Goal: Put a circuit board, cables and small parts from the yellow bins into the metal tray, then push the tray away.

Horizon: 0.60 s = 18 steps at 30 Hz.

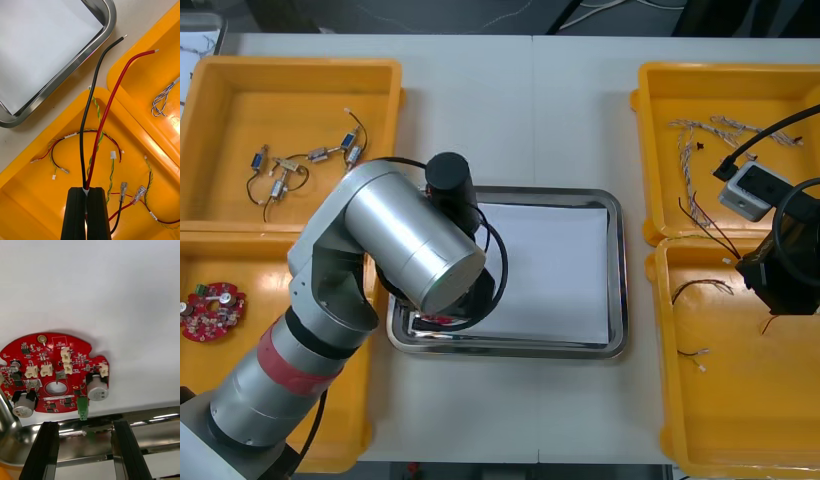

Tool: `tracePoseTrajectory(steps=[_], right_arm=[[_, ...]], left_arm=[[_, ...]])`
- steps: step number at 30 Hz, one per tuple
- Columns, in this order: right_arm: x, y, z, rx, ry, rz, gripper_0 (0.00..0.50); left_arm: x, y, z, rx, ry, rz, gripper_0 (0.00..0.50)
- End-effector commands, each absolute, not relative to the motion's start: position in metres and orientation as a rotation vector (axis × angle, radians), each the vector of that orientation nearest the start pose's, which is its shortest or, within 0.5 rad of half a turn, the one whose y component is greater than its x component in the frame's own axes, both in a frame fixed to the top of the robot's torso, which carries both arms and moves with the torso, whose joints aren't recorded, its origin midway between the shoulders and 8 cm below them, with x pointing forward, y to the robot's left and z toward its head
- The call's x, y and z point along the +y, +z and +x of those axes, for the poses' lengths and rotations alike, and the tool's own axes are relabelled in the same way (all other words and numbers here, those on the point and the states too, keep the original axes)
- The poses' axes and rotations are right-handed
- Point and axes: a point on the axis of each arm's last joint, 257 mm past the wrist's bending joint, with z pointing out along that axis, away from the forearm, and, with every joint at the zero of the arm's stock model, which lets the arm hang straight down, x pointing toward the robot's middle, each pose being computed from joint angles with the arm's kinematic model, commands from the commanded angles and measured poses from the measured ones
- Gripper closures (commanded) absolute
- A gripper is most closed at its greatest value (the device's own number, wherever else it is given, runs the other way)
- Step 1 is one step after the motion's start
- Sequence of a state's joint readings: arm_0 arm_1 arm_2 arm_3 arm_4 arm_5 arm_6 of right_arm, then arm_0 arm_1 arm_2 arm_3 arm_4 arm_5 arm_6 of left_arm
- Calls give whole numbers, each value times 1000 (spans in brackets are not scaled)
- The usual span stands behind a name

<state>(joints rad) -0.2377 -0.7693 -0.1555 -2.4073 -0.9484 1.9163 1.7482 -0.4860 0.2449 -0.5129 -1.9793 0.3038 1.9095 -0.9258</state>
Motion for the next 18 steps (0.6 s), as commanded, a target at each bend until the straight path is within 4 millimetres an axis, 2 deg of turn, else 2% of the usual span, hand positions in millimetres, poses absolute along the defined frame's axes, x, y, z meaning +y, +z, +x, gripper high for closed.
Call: tracePoseTrajectory(steps=[1, 2, 6, 7, 10, 17, 18], right_arm=[[-269, -128, 365, 2349, -186, -1087, 500], [-269, -128, 365, 2349, -186, -1087, 500], [-271, -131, 365, 2367, -179, -1069, 500], [-271, -131, 365, 2369, -173, -1066, 500], [-272, -129, 364, 2371, -170, -1062, 500], [-264, -129, 360, 2367, -135, -1088, 500], [-264, -129, 360, 2367, -135, -1088, 500]], left_arm=[[58, -210, 405, 2653, -174, 214, 86], [59, -196, 409, 2616, -206, 199, 74], [71, -173, 416, 2555, -229, 172, 38], [79, -166, 420, 2540, -237, 163, 4], [97, -152, 425, 2513, -249, 143, 0], [160, -117, 443, 2448, -229, 109, 0], [160, -117, 443, 2448, -229, 109, 0]])
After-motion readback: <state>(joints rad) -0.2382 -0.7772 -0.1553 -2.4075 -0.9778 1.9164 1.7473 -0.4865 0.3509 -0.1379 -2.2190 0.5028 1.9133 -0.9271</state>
